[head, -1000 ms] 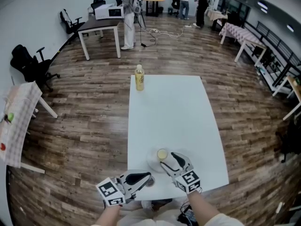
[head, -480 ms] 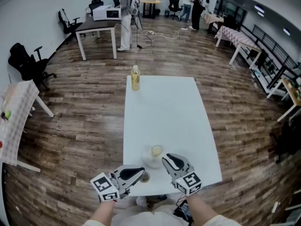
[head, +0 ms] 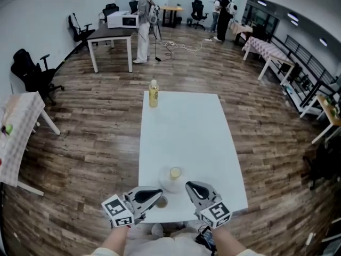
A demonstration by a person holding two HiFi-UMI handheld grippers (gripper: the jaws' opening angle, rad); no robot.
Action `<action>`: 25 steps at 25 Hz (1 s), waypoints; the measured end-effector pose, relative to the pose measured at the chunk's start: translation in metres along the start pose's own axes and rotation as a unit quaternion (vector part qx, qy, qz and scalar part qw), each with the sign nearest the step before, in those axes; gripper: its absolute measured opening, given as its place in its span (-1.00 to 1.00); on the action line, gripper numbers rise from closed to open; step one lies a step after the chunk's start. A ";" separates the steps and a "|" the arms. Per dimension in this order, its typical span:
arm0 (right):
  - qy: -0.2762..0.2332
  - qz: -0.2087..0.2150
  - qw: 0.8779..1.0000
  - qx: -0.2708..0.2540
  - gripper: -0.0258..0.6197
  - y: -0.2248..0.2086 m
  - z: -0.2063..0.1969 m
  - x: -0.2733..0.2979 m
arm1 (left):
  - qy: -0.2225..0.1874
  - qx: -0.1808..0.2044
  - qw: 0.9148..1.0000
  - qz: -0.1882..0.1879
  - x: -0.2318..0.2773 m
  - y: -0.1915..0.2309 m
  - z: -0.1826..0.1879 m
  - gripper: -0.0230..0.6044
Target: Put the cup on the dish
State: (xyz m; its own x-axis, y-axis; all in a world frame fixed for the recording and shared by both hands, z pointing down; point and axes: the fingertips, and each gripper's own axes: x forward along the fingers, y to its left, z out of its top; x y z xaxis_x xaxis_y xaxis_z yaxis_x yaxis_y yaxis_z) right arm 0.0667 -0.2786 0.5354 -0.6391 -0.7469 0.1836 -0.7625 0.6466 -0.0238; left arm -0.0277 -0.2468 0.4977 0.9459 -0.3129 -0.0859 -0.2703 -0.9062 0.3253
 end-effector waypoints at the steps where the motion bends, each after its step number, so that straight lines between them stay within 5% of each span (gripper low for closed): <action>1: -0.001 0.000 1.000 -0.002 -0.80 0.002 0.002 -0.002 | 0.000 0.002 1.000 -0.002 0.000 -0.002 0.001 -0.93; 25: -0.035 0.021 0.999 -0.006 -0.81 0.055 0.050 -0.039 | 0.017 0.058 0.998 -0.031 -0.001 -0.044 0.028 -0.93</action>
State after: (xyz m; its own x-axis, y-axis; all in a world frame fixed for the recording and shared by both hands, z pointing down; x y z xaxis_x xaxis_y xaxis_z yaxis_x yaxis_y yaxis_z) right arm 0.0443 -0.2216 0.4776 -0.6761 -0.7280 0.1135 -0.7340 0.6789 -0.0185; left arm -0.0213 -0.2143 0.4569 0.9665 -0.2470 -0.0699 -0.2279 -0.9508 0.2097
